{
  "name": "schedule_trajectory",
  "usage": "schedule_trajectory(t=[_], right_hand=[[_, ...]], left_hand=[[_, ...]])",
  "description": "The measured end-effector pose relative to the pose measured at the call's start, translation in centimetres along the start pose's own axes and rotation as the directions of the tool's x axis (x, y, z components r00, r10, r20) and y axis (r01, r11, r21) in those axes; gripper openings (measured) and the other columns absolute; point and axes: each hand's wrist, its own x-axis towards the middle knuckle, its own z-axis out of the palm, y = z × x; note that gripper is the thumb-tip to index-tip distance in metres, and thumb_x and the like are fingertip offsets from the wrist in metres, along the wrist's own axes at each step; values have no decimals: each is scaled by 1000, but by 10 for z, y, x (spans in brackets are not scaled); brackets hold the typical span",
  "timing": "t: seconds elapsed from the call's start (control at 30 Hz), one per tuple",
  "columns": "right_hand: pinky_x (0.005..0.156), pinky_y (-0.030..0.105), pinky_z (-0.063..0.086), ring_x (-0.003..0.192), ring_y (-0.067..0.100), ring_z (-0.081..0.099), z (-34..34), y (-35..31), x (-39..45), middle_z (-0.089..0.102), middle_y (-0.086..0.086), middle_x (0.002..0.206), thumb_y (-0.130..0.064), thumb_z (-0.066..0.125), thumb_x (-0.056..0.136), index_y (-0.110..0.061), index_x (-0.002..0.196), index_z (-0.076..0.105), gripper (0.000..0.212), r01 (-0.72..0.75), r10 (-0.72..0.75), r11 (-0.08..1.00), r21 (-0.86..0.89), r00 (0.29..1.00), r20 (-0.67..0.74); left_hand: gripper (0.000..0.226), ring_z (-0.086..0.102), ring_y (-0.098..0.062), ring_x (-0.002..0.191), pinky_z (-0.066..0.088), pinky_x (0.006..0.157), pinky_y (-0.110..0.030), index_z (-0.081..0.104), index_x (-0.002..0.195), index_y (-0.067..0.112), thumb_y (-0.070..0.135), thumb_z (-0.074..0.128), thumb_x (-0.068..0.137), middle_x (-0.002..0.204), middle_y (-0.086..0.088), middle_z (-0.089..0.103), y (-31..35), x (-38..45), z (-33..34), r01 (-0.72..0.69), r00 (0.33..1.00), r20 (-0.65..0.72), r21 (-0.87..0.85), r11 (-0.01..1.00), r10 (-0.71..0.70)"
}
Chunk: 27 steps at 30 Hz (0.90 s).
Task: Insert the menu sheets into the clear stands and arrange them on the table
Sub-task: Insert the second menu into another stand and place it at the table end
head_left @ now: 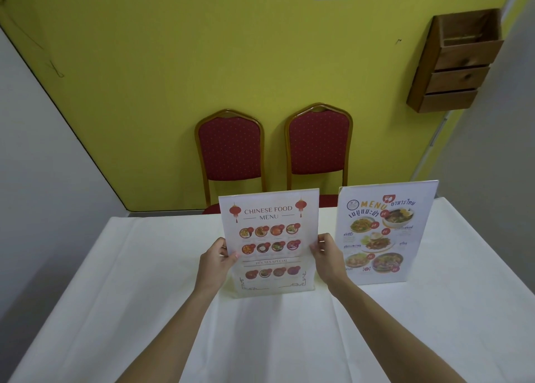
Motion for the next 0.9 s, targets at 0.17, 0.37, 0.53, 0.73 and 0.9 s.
schedule_trajectory(t=[0.17, 0.37, 0.53, 0.73, 0.9], right_hand=[[77, 36, 54, 93, 26, 61, 0, 0, 0, 63, 11, 113, -14, 43, 99, -5, 111, 49, 16, -4, 4, 1000, 2, 1000, -2], [96, 46, 52, 120, 27, 57, -4, -1, -9, 58, 8, 131, -23, 56, 94, -9, 127, 43, 39, 65, -66, 997, 29, 998, 16], [104, 42, 44, 134, 24, 43, -11, -7, -11, 45, 8, 146, -35, 59, 91, -13, 137, 35, 57, 123, -119, 990, 76, 992, -50], [101, 44, 48, 130, 22, 49, -11, -17, -10, 51, 4, 141, -34, 59, 91, -15, 134, 39, 51, 172, -168, 978, 122, 985, -46], [93, 42, 53, 117, 22, 56, -11, -28, -9, 55, 5, 136, -31, 59, 91, -14, 135, 39, 51, 150, -146, 973, 173, 989, -38]], left_hand=[[22, 66, -31, 103, 56, 87, -43, 58, 109, 7, 17, 65, 90, 114, -10, 70, 0, -1, -1, 3, 1000, 9, 1, 1000, -3], [46, 65, -27, 106, 54, 84, -38, 47, 122, 13, 30, 70, 85, 116, -2, 65, -3, -3, -4, 33, 996, 86, -54, 998, -28], [43, 61, -23, 105, 46, 82, -27, 47, 123, 10, 29, 65, 90, 111, -4, 64, -10, -6, -13, 1, 999, 35, -79, 997, 1], [34, 60, -19, 102, 44, 79, -20, 53, 118, 9, 26, 63, 91, 111, -4, 64, -12, -1, -26, -48, 999, -10, -79, 996, 47], [31, 60, -18, 99, 44, 74, -14, 54, 116, 7, 24, 63, 91, 108, -2, 63, 0, 5, -28, -93, 996, -14, -128, 987, 92]])
